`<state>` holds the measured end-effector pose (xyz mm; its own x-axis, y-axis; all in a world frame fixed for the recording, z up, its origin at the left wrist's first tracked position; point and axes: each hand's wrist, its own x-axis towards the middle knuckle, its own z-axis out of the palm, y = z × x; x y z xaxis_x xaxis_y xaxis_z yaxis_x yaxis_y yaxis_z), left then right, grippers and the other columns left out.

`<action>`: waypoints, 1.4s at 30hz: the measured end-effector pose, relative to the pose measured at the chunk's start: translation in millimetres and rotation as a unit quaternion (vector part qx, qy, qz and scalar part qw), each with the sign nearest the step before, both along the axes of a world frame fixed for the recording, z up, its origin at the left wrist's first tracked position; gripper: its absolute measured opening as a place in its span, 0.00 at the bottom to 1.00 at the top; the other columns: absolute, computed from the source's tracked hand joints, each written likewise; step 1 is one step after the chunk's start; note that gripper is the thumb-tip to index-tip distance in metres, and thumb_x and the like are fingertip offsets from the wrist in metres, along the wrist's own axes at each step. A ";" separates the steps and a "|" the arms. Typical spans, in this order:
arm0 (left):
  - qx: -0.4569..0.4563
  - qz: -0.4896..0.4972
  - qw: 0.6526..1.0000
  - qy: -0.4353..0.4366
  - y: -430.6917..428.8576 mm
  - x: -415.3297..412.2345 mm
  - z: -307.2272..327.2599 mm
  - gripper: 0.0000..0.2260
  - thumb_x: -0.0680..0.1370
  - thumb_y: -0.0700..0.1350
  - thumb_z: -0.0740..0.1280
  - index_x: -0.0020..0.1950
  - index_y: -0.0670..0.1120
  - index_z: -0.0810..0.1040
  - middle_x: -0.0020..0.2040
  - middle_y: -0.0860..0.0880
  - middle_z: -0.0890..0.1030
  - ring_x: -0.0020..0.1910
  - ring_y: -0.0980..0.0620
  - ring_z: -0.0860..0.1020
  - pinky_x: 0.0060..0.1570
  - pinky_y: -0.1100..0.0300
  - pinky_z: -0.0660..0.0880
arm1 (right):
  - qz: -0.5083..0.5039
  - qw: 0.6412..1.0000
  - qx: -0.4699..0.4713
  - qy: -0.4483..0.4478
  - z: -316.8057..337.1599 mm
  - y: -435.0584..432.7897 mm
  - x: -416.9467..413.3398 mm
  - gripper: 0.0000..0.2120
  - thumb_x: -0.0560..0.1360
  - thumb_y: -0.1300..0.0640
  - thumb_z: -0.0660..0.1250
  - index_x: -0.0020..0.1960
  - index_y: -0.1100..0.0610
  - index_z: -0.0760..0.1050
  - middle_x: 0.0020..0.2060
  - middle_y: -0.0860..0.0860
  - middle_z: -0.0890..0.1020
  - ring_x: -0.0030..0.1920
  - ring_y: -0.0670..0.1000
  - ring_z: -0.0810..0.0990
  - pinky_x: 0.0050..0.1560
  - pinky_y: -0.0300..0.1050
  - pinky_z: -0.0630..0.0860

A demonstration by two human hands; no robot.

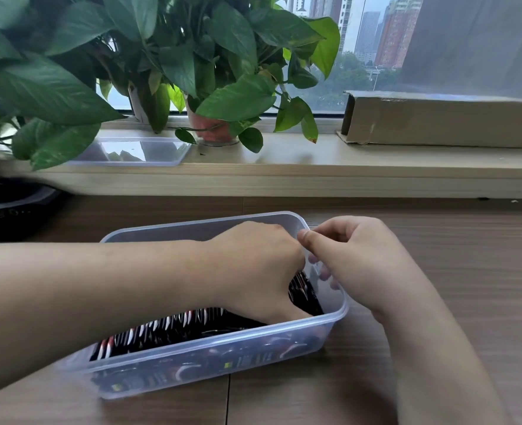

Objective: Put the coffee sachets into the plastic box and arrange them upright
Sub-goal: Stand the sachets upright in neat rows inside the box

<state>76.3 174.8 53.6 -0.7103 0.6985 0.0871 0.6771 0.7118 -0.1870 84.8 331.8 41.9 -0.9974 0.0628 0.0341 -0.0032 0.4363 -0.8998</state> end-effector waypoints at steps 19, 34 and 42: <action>0.087 -0.105 0.989 -0.059 -46.1 -1.2 26.3 0.09 0.78 0.56 0.64 0.45 0.53 0.79 0.44 0.58 0.77 0.41 0.62 0.74 0.41 0.68 0.69 | -0.002 1.000 0.011 0.002 3.9 1.4 6.3 0.10 0.73 0.47 0.73 0.39 0.53 0.82 0.32 0.49 0.85 0.29 0.46 0.79 0.39 0.48 0.79; 0.247 0.108 0.938 -0.219 -99.6 64.9 38.2 0.07 0.74 0.53 0.65 0.43 0.54 0.82 0.34 0.52 0.83 0.29 0.54 0.77 0.32 0.62 0.75 | -0.055 0.967 0.170 0.181 33.1 1.0 28.5 0.03 0.72 0.54 0.71 0.42 0.47 0.82 0.33 0.41 0.82 0.37 0.39 0.79 0.37 0.32 0.70; 0.271 0.080 0.920 -0.273 -103.9 76.3 19.1 0.11 0.66 0.46 0.58 0.33 0.48 0.80 0.35 0.50 0.81 0.31 0.51 0.76 0.32 0.58 0.74 | 0.269 0.925 0.269 0.012 43.1 -34.3 62.8 0.10 0.74 0.51 0.61 0.45 0.46 0.82 0.28 0.43 0.82 0.24 0.45 0.75 0.29 0.34 0.75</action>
<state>152.6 70.8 72.7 -0.8414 0.5404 -0.0081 0.4433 0.6987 0.5615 147.6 297.5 85.0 -0.8780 -0.4748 -0.0609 -0.3673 0.7498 -0.5503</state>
